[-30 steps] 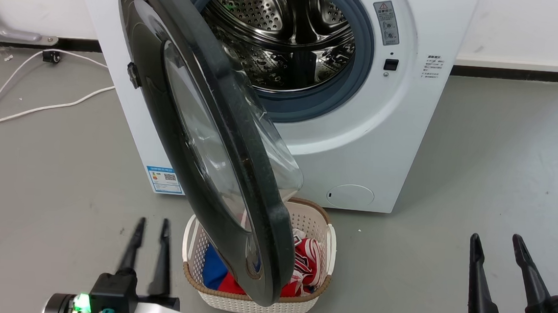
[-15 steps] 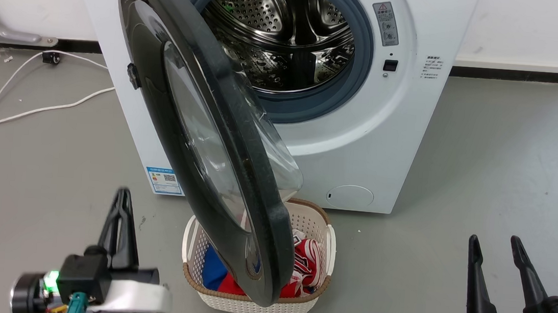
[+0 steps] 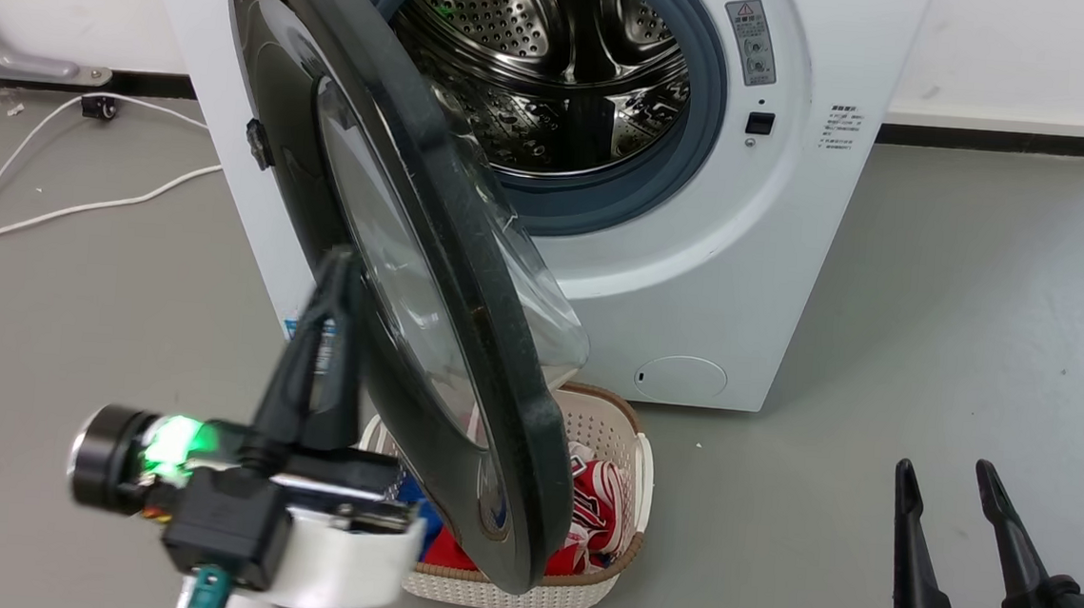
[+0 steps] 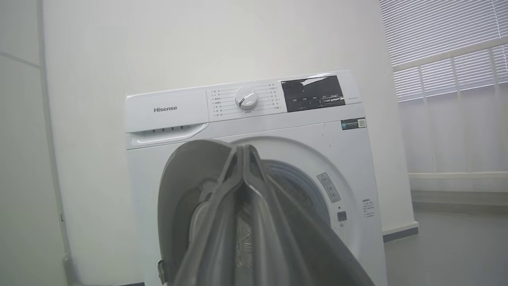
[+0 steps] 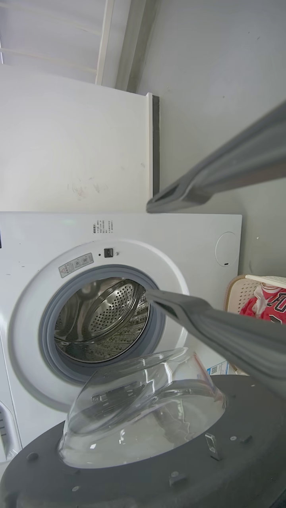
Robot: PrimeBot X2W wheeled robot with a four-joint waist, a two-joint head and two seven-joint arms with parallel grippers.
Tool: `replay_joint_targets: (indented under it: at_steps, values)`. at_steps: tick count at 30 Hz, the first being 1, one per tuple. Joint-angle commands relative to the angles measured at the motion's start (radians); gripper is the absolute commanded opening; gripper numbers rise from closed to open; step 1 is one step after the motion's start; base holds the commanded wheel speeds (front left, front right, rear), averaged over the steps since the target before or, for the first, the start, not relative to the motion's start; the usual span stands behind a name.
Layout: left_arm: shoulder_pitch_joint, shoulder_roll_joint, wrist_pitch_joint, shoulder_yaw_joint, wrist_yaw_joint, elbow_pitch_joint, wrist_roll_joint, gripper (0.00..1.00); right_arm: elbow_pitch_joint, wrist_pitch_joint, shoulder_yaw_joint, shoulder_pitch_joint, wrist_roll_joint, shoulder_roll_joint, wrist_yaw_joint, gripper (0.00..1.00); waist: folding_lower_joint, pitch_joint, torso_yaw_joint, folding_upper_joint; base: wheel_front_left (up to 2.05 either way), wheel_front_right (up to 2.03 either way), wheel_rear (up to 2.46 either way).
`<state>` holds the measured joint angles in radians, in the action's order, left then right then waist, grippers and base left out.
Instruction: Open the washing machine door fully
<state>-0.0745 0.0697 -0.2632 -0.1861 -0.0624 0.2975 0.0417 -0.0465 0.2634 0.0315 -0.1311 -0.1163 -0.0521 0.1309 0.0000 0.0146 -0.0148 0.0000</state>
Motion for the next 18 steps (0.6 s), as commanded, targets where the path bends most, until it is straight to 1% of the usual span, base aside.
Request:
replay_joint_targets:
  at_steps: [1,6,11,14,18]
  values:
    - [-0.019,0.002,-0.002,-0.014,0.005,0.008,0.007,0.0,0.002,0.002,-0.002,-0.001,-0.001,0.004,0.0,1.0,0.0,-0.001,0.0,0.0,0.0,0.0,0.0]
    - [-0.061,-0.001,-0.002,-0.114,0.027,0.027,0.019,0.0,0.005,0.002,-0.007,0.002,0.002,0.003,0.0,1.0,0.0,-0.003,0.0,0.0,0.0,0.0,0.0]
    - [-0.093,-0.004,-0.002,-0.205,0.043,0.016,0.022,0.0,0.009,0.002,-0.013,0.004,0.001,0.003,0.0,1.0,0.0,-0.005,0.002,0.0,0.0,0.0,0.0]
    - [-0.108,-0.006,-0.002,-0.256,0.05,0.001,0.016,0.0,0.01,0.002,-0.019,0.007,0.001,0.003,0.0,1.0,0.0,-0.008,0.004,0.0,0.0,0.0,0.0]
    - [-0.125,-0.01,-0.002,-0.309,0.046,-0.017,0.006,0.0,0.014,0.002,-0.027,0.011,-0.001,0.003,0.0,1.0,0.0,-0.013,0.007,0.0,0.0,0.0,0.0]
